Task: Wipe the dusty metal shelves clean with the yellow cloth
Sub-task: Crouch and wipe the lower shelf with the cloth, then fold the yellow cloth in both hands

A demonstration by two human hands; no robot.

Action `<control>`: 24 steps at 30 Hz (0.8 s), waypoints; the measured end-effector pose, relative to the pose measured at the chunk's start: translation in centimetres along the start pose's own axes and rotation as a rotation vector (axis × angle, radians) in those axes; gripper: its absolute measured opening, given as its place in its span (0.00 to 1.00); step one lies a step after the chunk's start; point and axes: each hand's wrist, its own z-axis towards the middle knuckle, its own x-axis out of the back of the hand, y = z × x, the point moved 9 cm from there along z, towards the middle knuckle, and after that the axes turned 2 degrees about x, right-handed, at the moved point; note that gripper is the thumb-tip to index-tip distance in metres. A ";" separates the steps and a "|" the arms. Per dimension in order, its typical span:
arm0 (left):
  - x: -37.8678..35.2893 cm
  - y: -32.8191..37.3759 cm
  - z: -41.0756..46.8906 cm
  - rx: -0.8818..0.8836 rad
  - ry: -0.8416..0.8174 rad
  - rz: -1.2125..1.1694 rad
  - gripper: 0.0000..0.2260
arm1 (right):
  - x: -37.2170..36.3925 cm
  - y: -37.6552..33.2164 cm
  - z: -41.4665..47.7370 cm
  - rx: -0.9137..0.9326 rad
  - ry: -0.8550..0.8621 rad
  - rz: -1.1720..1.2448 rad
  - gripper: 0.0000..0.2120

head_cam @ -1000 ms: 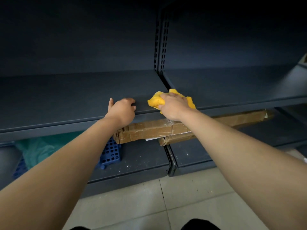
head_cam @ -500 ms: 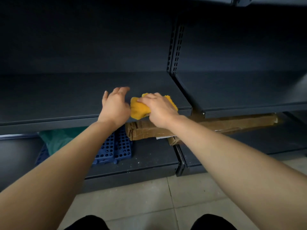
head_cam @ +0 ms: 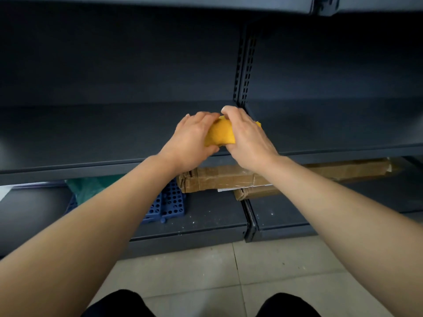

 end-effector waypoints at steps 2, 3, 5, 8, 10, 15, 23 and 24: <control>0.7 0.5 0.1 -0.014 0.020 0.072 0.28 | 0.9 -0.3 0.0 0.000 -0.012 0.009 0.29; 1.3 1.0 0.2 -0.023 0.028 0.112 0.26 | 1.5 -0.5 0.0 -0.005 -0.028 0.012 0.28; 2.5 2.1 0.3 -0.032 0.029 0.199 0.22 | 2.8 -0.9 0.0 -0.006 -0.073 0.010 0.26; 4.7 4.1 -0.2 -0.043 -0.008 0.284 0.20 | 5.1 -2.2 -0.3 0.016 -0.153 -0.016 0.26; 6.9 5.7 -0.5 -0.086 0.002 0.314 0.18 | 7.0 -3.5 -0.6 0.037 -0.203 -0.040 0.27; 12.5 9.3 -1.8 -0.146 -0.017 0.305 0.15 | 11.8 -7.1 -1.5 0.105 -0.289 -0.144 0.28; 21.5 12.8 0.4 -0.334 0.043 0.328 0.15 | 21.0 -11.2 1.3 0.290 -0.267 -0.195 0.25; 22.6 12.9 0.7 -0.342 0.106 0.339 0.15 | 21.7 -11.9 2.0 0.302 -0.255 -0.205 0.25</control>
